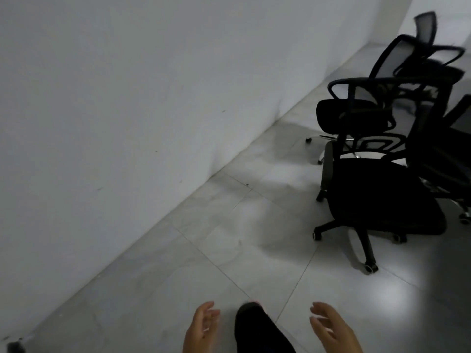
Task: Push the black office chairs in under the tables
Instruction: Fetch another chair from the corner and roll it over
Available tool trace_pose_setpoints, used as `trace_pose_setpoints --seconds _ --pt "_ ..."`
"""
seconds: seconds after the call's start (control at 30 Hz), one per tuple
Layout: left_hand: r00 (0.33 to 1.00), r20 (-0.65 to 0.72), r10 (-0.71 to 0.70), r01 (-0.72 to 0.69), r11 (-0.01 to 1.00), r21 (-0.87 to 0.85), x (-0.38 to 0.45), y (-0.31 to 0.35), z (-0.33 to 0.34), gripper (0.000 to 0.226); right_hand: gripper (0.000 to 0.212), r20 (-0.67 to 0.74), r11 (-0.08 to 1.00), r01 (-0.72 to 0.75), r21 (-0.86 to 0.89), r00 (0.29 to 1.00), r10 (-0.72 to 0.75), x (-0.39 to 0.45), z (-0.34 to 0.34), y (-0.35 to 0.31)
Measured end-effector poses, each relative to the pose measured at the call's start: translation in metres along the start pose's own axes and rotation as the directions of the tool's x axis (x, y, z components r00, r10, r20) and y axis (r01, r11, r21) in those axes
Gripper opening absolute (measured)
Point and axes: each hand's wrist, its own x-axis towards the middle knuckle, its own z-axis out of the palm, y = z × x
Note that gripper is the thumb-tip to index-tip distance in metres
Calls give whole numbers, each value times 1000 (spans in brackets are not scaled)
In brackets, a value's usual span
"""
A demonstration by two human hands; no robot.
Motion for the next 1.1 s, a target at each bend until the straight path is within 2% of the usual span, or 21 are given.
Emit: trace_pose_setpoints --seconds 0.17,0.23,0.33,0.47,0.6,0.73,0.87,0.97,1.1 --pt "992 17 123 -123 992 0 130 102 3 24 22 -57 994 109 -9 992 -110 130 0 -95" --pt "987 27 162 -161 987 -20 174 132 5 24 25 -51 994 108 1 993 -107 168 0 -122" --pt "988 52 143 -142 990 -12 230 151 12 25 25 -31 998 55 6 998 -55 213 3 -141" --pt "998 41 51 -50 998 -36 301 166 25 24 26 -79 998 -44 44 996 47 275 12 -157" --pt "987 157 18 -18 1000 0 390 202 42 22 30 -121 993 -93 77 988 101 353 25 -191" --pt "955 286 79 -99 993 57 481 258 65 26 31 -211 983 -100 153 969 131 432 29 -238" --pt "879 466 105 -196 969 151 566 322 113 26 31 -303 972 -120 203 936 179 494 11 -270" --pt "825 557 96 -217 964 155 610 359 160 25 32 -348 942 -193 274 893 284 528 -10 -274" --pt "788 615 35 -188 964 186 659 389 233 24 35 -427 881 -274 384 794 433 581 -49 -263"
